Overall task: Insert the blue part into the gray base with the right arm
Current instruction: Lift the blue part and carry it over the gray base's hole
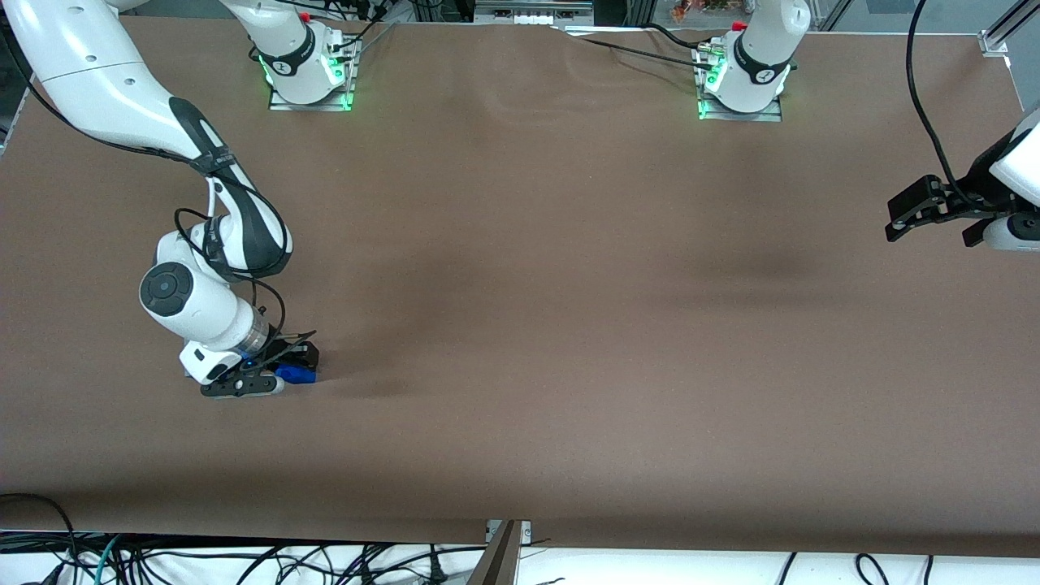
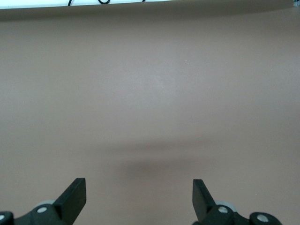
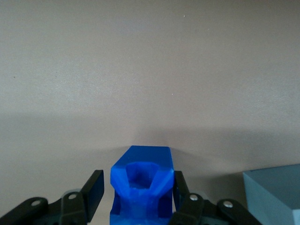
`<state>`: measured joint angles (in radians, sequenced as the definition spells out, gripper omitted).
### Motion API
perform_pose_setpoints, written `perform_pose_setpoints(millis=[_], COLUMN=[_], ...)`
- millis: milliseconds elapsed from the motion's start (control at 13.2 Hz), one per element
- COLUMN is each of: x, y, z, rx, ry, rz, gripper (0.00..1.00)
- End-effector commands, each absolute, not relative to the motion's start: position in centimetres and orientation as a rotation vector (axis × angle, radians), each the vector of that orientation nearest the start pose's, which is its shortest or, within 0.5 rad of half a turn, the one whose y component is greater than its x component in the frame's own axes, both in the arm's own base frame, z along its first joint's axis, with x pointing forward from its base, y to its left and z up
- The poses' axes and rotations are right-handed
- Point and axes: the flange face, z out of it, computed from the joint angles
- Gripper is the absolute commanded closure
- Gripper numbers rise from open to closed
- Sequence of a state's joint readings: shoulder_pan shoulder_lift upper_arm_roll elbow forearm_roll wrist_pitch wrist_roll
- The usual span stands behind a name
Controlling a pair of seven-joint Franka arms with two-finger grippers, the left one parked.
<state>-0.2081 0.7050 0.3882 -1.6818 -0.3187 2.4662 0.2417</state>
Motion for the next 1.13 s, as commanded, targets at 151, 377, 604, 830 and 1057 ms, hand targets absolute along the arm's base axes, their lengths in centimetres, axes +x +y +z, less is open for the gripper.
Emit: perform_pose_setpoints(millis=[151, 377, 604, 830, 1057], x=[68.5, 67.9, 67.7, 67.6, 67.5], y=[8.6, 6.0, 1.0, -4.1, -6.3], z=[25.4, 31.1, 34.7, 34.6, 33.2], rx=[-3.118, -3.175, -3.107, -3.068, -3.058], ry=[-0.17, -0.35, -0.561, -0.607, -0.574], rz=[-0.2, -0.099, -0.027, 0.016, 0.026], gripper=[0.77, 0.76, 0.74, 0.72, 0.72])
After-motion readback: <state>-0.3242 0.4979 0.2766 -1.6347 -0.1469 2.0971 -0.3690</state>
